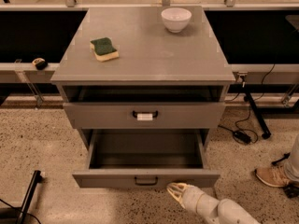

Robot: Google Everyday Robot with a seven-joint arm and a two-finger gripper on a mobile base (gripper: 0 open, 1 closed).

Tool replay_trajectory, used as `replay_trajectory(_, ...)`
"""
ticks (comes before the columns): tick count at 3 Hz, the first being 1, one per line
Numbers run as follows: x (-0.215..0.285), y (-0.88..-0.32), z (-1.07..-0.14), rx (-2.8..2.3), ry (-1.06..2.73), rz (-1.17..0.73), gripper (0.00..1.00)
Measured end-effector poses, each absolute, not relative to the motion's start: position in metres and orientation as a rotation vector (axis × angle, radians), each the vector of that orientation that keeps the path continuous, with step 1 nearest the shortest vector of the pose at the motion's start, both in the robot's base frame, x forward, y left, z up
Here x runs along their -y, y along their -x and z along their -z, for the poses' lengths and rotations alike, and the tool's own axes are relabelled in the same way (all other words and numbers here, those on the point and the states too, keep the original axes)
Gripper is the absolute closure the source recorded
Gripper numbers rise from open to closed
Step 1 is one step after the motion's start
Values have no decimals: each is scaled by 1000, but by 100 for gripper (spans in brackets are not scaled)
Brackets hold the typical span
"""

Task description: Close middle drawer

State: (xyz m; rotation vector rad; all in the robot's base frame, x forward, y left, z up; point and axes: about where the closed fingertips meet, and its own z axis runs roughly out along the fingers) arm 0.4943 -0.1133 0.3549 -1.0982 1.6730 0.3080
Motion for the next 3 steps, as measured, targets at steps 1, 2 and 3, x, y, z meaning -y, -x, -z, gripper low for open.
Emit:
replay_trajectory(1, 117, -534, -353, -1654, 1096, -295, 100)
replay_trajectory(2, 118, -576, -357, -1650, 1101, -283, 100)
replay_trajectory(3, 115, -610, -364, -1644, 1112, -273, 100)
